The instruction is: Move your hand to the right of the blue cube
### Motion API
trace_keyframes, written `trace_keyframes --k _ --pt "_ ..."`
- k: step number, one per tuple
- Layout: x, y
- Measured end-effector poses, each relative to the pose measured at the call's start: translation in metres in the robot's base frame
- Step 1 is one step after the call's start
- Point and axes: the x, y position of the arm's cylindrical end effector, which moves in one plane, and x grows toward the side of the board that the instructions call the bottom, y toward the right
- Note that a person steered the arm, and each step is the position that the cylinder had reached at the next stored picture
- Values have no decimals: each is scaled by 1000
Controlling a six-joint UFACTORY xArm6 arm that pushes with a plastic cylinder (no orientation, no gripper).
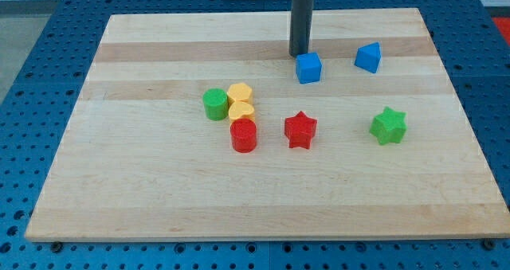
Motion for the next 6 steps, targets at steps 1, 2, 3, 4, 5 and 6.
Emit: trace_keyframes --k 1,2,3,4,5,6 --pt "0 23" --pt "0 23" --pt "5 23" --pt "39 18" --pt "88 8" --pt "120 -2"
